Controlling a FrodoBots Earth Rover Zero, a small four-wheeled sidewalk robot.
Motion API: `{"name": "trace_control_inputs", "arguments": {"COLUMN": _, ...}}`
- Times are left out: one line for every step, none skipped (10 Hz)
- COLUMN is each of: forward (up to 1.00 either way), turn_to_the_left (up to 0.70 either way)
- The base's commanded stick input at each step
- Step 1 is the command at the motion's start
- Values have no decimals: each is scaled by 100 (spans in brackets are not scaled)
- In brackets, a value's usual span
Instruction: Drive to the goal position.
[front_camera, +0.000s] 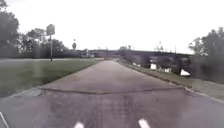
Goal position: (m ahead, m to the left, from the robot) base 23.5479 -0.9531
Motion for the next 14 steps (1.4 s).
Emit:
{"name": "trace_control_inputs", "arguments": {"forward": 70, "turn_to_the_left": 0}}
{"name": "trace_control_inputs", "arguments": {"forward": 70, "turn_to_the_left": 0}}
{"name": "trace_control_inputs", "arguments": {"forward": 70, "turn_to_the_left": 0}}
{"name": "trace_control_inputs", "arguments": {"forward": 70, "turn_to_the_left": 0}}
{"name": "trace_control_inputs", "arguments": {"forward": 70, "turn_to_the_left": 0}}
{"name": "trace_control_inputs", "arguments": {"forward": 70, "turn_to_the_left": 0}}
{"name": "trace_control_inputs", "arguments": {"forward": 70, "turn_to_the_left": 0}}
{"name": "trace_control_inputs", "arguments": {"forward": 70, "turn_to_the_left": 0}}
{"name": "trace_control_inputs", "arguments": {"forward": 70, "turn_to_the_left": 0}}
{"name": "trace_control_inputs", "arguments": {"forward": 70, "turn_to_the_left": 0}}
{"name": "trace_control_inputs", "arguments": {"forward": 70, "turn_to_the_left": 0}}
{"name": "trace_control_inputs", "arguments": {"forward": 70, "turn_to_the_left": 0}}
{"name": "trace_control_inputs", "arguments": {"forward": 70, "turn_to_the_left": 0}}
{"name": "trace_control_inputs", "arguments": {"forward": 70, "turn_to_the_left": 0}}
